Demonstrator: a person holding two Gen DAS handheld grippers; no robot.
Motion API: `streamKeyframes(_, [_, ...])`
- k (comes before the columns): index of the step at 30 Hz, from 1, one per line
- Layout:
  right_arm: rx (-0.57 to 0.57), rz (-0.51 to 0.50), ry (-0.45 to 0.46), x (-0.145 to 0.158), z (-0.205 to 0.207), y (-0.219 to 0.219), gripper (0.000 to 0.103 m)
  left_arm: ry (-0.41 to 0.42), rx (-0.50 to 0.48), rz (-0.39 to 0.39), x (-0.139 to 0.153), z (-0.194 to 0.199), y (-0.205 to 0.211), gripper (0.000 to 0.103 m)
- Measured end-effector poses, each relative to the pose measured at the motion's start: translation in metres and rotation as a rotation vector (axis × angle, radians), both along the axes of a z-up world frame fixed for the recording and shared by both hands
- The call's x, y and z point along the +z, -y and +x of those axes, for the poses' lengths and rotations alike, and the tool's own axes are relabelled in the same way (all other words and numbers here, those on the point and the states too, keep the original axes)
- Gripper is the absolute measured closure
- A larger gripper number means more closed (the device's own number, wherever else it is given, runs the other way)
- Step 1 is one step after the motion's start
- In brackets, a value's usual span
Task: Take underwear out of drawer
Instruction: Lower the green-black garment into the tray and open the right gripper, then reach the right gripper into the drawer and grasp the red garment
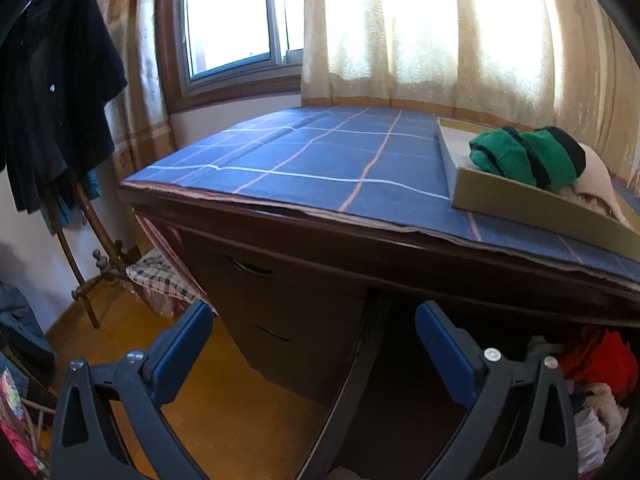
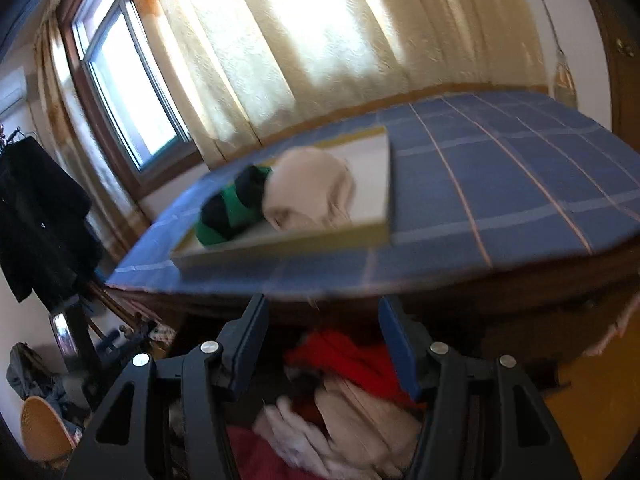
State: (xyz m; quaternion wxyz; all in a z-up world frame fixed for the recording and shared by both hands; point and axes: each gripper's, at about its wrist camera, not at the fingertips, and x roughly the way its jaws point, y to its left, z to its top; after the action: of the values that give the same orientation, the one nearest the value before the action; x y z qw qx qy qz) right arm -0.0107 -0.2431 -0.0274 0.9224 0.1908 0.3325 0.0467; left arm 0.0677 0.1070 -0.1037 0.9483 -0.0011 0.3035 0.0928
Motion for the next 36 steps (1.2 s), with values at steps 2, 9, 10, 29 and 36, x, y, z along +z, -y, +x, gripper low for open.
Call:
streamKeyframes(2, [-0.001, -0.002, -0.025, -0.008, -0.011, 0.003, 0.044, 0.005, -0.001, 0.011, 0.001, -0.001, 0.002, 0.000])
streamKeyframes(9, [0.012, 0.021, -0.078, -0.030, -0.035, 0.008, 0.044, 0.011, 0.005, 0.005, 0.002, -0.004, 0.000, 0.000])
streamKeyframes(10, [0.014, 0.022, -0.083, -0.031, -0.036, 0.006, 0.044, 0.014, 0.006, 0.003, 0.002, -0.004, 0.000, 0.000])
streamKeyframes(29, [0.111, -0.004, -0.153, -0.052, -0.040, -0.021, 0.044, 0.027, 0.006, -0.012, 0.005, -0.005, -0.002, 0.000])
streamKeyframes(36, [0.130, -0.132, -0.157, -0.050, -0.016, -0.022, 0.044, 0.028, 0.004, -0.009, 0.005, -0.005, -0.001, 0.000])
